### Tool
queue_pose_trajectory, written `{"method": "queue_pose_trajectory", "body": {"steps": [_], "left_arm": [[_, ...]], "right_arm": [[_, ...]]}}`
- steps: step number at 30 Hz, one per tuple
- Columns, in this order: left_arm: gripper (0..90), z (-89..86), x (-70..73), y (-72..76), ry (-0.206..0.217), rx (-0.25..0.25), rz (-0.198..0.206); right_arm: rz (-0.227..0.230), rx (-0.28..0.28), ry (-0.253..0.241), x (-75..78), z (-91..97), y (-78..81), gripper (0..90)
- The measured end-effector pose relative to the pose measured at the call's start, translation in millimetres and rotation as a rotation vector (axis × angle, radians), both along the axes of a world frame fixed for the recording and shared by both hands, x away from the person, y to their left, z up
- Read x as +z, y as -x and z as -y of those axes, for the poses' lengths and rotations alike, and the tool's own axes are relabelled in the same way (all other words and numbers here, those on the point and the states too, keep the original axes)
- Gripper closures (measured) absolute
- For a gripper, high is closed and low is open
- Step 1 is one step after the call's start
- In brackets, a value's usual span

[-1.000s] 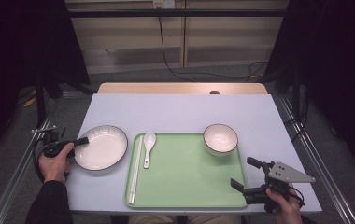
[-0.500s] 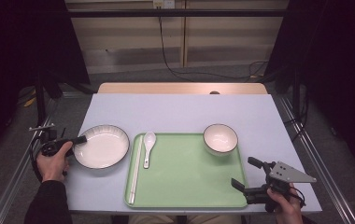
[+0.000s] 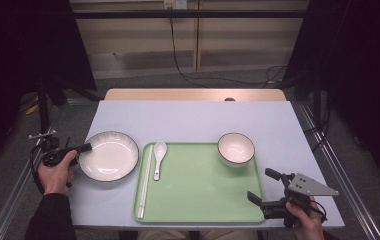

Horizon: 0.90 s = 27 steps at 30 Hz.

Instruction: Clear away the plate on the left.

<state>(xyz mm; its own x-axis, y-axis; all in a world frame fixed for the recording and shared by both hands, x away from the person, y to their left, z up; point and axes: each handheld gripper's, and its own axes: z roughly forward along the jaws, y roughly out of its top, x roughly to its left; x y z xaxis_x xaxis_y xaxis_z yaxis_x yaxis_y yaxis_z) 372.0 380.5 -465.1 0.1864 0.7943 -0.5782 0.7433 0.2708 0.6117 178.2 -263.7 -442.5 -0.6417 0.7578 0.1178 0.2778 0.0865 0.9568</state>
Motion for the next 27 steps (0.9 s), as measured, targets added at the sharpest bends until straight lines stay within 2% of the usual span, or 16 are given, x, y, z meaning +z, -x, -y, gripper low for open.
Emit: {"method": "queue_pose_trajectory", "body": {"steps": [1, 7, 8, 14, 16, 17, 18, 20, 25, 27], "left_arm": [[83.6, -0.6, 0.3, 0.4, 0.013, 0.0, 0.001], [83.3, -2.9, 4.2, 3.3, 0.012, 0.012, 0.015], [83.4, -2.5, 4.6, 3.9, 0.032, 0.025, 0.022], [83.2, -4.1, 10.6, 9.1, 0.038, 0.006, 0.034], [83.3, -3.8, 12.4, 10.7, 0.042, 0.011, 0.051], [83.2, -4.0, 13.7, 11.5, 0.032, 0.01, 0.045], [83.3, -3.1, 14.9, 12.6, 0.051, 0.015, 0.045], [83.2, -3.5, 17.3, 15.1, 0.043, 0.004, 0.054], [83.0, -1.9, 22.4, 22.4, 0.043, 0.013, 0.06], [83.1, -1.5, 24.9, 26.5, 0.041, 0.011, 0.062]], "right_arm": [[-0.002, 0.006, 0.005, 0.0, 0.5, -0.2, 2.2], [-0.001, 0.005, 0.005, -0.1, 0.6, -0.6, 2.1], [-0.001, 0.004, 0.004, -0.1, 0.5, -0.6, 2.1], [0.0, -0.005, 0.003, 0.4, -0.9, 0.1, 2.1], [0.002, 0.002, -0.001, 0.3, -1.2, -0.3, 2.1], [0.002, 0.002, 0.0, 0.3, -1.1, -0.4, 2.1], [0.002, 0.002, -0.001, 0.3, -1.0, -0.5, 2.1], [0.001, -0.002, 0.004, 0.4, -0.5, -0.5, 2.1], [0.0, -0.004, 0.002, 0.5, -0.8, -0.8, 2.1], [-0.004, 0.01, 0.003, 0.8, 0.0, -1.1, 2.1]]}}
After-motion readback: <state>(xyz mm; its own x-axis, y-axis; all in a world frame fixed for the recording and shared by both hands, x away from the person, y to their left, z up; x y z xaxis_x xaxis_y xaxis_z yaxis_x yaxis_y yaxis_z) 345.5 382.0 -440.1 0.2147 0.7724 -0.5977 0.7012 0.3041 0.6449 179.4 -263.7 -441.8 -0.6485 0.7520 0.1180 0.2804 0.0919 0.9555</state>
